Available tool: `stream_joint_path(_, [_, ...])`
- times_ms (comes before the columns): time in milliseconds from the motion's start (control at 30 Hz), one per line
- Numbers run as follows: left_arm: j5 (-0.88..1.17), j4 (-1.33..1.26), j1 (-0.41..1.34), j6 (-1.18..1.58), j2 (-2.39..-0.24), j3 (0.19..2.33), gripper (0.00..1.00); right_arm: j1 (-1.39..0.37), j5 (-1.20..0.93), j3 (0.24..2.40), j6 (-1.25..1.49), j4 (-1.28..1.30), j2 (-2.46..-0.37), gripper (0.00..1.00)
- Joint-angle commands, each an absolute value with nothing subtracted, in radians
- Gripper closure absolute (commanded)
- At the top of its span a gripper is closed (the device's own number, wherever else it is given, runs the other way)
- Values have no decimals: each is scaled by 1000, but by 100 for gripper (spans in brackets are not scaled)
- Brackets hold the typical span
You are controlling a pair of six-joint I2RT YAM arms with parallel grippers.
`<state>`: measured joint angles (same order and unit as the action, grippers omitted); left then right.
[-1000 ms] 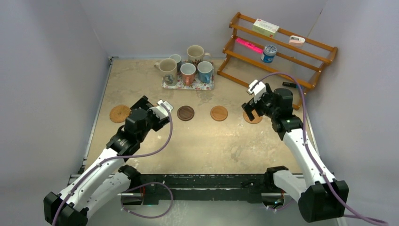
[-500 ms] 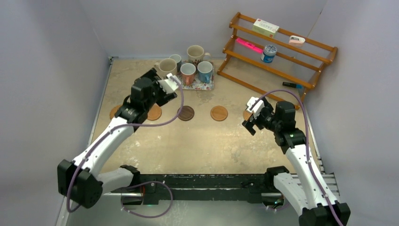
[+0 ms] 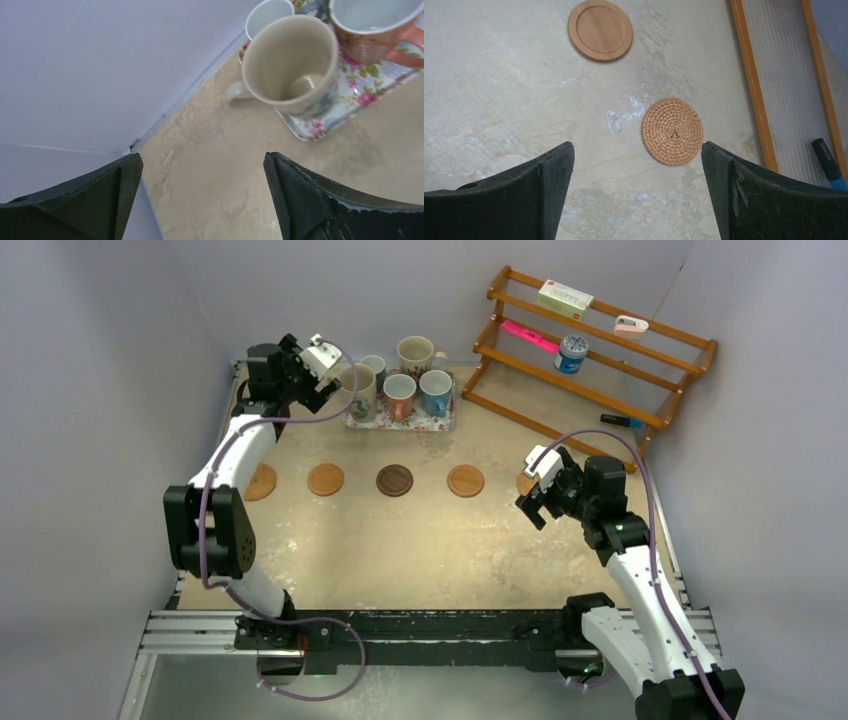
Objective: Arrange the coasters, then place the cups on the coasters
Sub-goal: Pick up the cup from the tray.
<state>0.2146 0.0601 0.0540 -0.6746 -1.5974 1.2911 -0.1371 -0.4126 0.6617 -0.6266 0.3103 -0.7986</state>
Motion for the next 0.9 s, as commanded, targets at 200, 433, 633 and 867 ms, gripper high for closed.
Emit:
stream_joint_path(200, [494, 149, -29, -731, -1967, 1707, 0, -138, -314, 650, -578, 341, -756, 1])
stream_joint_path(433, [750, 432, -78, -886, -2160, 1997, 0, -138, -287, 613, -557, 337, -743, 1])
stream_joint_path(633, [864, 526, -105, -1028, -2211, 2065, 0, -137, -277, 584, -569, 316, -710, 1])
stream_joint_path(867, [893, 561, -116, -1128, -2326, 2180, 0, -138, -258, 568, -596, 300, -708, 1])
